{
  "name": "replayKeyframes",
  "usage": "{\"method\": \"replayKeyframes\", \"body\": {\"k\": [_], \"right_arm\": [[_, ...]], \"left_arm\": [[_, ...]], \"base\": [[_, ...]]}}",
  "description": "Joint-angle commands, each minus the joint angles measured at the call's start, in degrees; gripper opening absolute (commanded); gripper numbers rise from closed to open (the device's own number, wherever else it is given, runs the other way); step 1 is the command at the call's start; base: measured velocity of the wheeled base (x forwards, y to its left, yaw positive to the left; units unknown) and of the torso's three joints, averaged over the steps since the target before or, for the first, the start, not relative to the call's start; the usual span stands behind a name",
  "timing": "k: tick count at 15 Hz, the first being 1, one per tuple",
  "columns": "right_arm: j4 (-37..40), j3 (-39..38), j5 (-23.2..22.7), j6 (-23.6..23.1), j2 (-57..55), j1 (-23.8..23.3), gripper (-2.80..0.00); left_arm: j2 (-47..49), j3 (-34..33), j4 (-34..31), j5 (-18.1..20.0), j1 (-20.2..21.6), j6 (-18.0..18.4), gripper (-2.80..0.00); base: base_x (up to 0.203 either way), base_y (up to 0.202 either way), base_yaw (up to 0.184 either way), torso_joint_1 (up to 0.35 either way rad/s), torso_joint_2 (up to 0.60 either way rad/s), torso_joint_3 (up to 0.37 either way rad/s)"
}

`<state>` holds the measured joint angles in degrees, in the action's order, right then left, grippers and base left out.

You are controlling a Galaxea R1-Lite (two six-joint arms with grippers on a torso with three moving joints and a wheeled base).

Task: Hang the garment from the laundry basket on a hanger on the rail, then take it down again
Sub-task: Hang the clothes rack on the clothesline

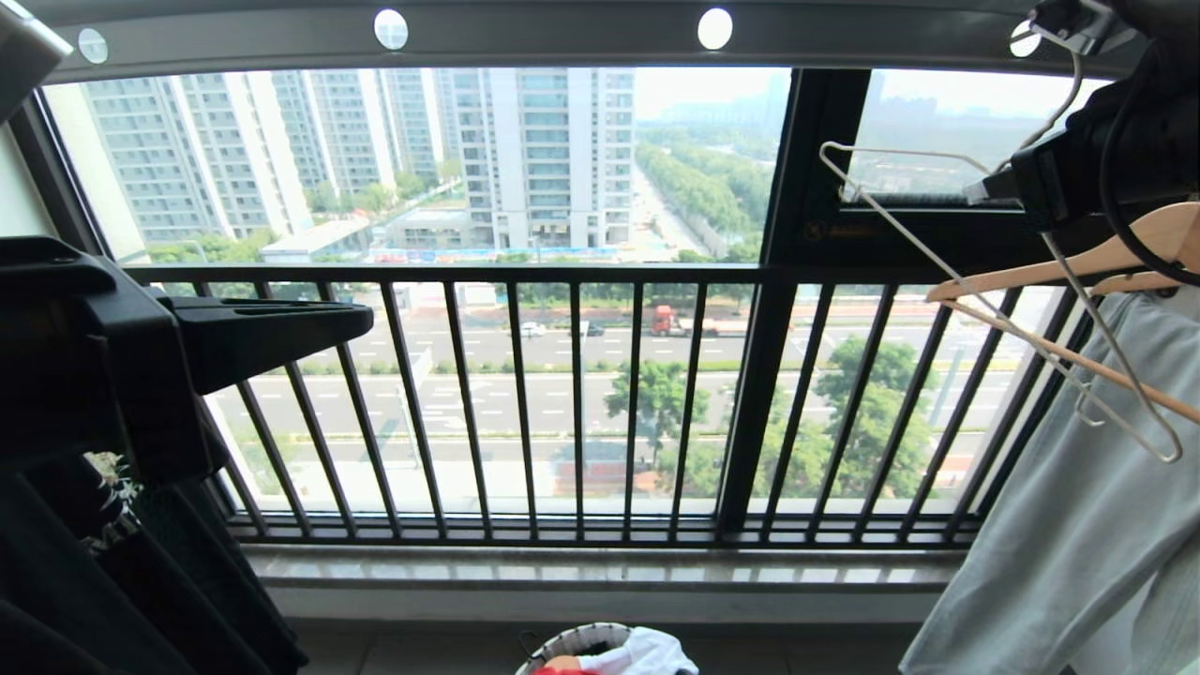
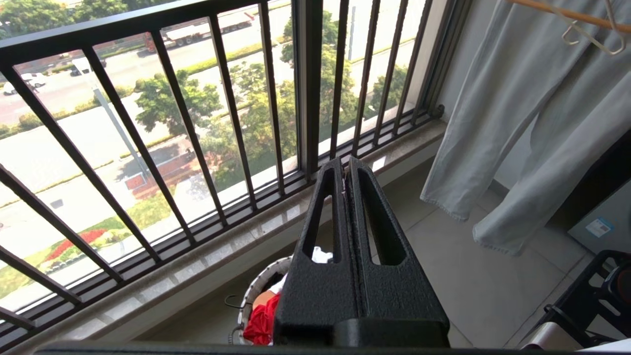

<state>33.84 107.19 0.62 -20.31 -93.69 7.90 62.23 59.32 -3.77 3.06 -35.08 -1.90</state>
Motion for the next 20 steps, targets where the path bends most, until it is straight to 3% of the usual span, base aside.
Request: {"method": "replayKeyframes", "body": {"k": [1, 5, 20], "right_arm": [[1.9, 1.4, 0.1, -0.4, -0.2, 0.0, -2.8], [8.3, 4.4, 0.1, -0.5, -1.2, 0.0, -2.8], [6.5, 4.4, 1.9, -1.0, -3.5, 1.5, -2.8]], "left_arm": [[-0.4, 0.0, 0.0, 1.9, 0.0, -0.1, -2.8], [-1.2, -0.1, -0.1, 3.8, 0.0, -0.2, -2.8], [-1.5, -0.2, -0.1, 3.9, 0.0, -0.1, -2.8]], "base": [[0.0, 0.0, 0.0, 0.0, 0.0, 0.0], [0.0, 0.0, 0.0, 0.0, 0.0, 0.0], [0.0, 0.0, 0.0, 0.0, 0.0, 0.0]]}}
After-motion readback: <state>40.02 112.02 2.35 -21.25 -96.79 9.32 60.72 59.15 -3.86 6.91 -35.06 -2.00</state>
